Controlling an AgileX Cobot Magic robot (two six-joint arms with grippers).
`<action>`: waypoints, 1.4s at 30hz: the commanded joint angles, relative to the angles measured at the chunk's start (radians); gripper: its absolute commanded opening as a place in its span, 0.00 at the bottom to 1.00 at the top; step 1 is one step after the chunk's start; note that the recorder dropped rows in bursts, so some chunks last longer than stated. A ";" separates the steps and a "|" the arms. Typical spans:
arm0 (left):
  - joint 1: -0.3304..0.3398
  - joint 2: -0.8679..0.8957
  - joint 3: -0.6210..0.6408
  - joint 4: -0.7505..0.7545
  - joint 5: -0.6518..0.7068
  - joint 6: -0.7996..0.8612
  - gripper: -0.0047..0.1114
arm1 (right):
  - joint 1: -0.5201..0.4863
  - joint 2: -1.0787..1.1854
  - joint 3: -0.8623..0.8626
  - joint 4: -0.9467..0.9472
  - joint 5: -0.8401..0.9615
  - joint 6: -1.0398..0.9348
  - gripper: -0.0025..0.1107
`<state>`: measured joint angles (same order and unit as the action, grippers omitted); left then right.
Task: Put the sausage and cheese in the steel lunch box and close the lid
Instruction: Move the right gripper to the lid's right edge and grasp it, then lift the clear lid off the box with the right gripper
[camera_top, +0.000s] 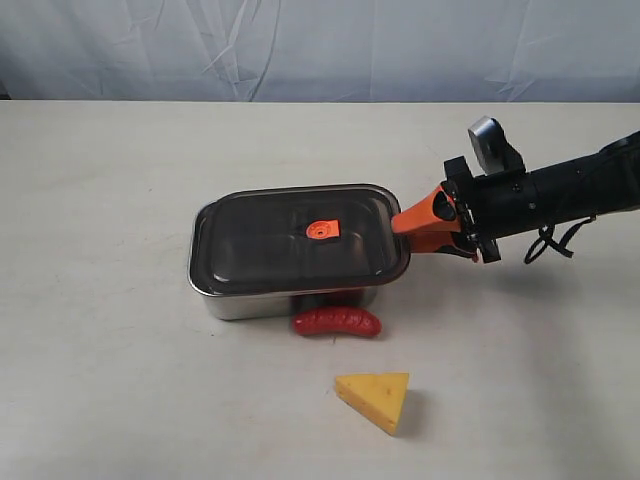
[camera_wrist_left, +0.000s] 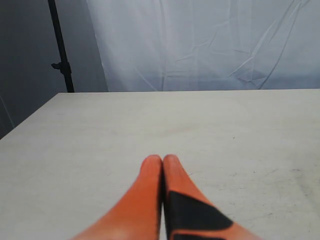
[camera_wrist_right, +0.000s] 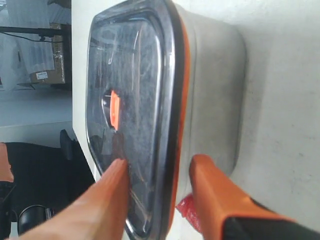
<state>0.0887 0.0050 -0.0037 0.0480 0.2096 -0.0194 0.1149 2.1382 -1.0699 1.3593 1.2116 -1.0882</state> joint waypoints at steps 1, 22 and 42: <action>-0.002 -0.005 0.004 -0.001 -0.006 0.001 0.04 | 0.008 0.000 -0.004 0.008 0.009 -0.012 0.46; -0.002 -0.005 0.004 -0.001 -0.006 0.001 0.04 | 0.038 0.000 -0.004 -0.006 0.009 0.008 0.05; -0.002 -0.005 0.004 -0.001 -0.006 0.001 0.04 | 0.037 -0.102 -0.016 0.073 0.009 0.025 0.01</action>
<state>0.0887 0.0050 -0.0037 0.0480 0.2096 -0.0194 0.1532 2.0791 -1.0761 1.3982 1.2116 -1.0550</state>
